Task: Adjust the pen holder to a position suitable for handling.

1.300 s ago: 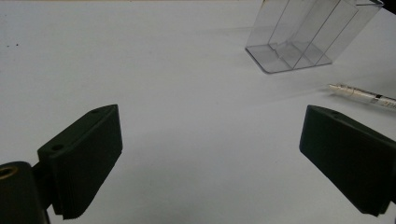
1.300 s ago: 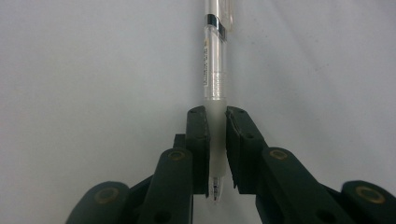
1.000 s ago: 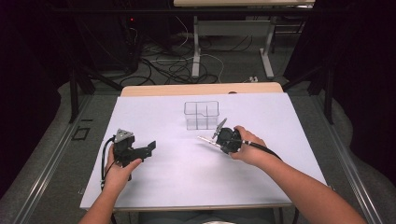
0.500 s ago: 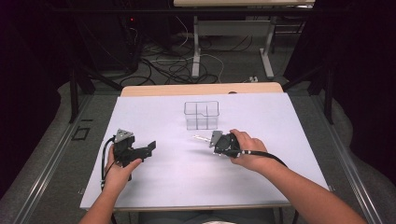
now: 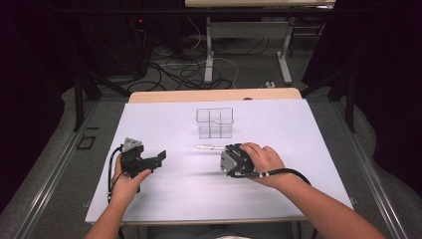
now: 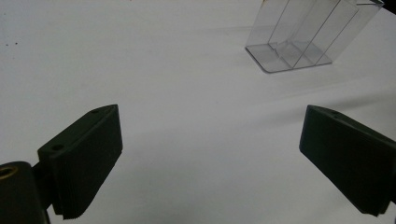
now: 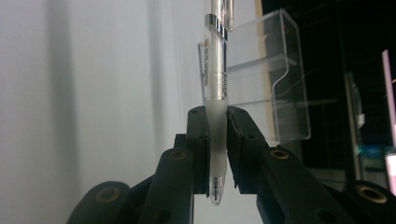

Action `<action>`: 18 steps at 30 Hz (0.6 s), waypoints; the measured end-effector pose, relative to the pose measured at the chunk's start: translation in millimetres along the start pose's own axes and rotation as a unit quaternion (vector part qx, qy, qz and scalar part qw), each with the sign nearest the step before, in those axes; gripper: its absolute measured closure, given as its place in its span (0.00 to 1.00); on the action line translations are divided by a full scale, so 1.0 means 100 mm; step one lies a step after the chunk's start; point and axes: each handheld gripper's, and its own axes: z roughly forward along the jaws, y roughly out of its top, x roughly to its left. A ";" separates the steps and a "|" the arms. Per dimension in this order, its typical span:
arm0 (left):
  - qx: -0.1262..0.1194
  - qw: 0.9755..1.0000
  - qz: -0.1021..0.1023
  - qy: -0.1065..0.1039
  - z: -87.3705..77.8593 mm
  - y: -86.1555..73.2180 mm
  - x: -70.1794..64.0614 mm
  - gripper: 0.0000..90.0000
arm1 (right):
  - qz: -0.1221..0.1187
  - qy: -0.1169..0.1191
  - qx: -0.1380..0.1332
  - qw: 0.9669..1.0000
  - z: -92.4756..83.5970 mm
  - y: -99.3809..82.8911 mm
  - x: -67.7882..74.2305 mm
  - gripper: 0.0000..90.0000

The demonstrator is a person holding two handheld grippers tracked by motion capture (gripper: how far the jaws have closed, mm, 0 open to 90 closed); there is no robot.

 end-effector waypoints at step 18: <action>-0.001 1.000 -0.001 0.000 0.00 0.00 0.00 0.07 | -0.188 -0.128 -0.032 0.973 -0.05 0.06 0.12 0.88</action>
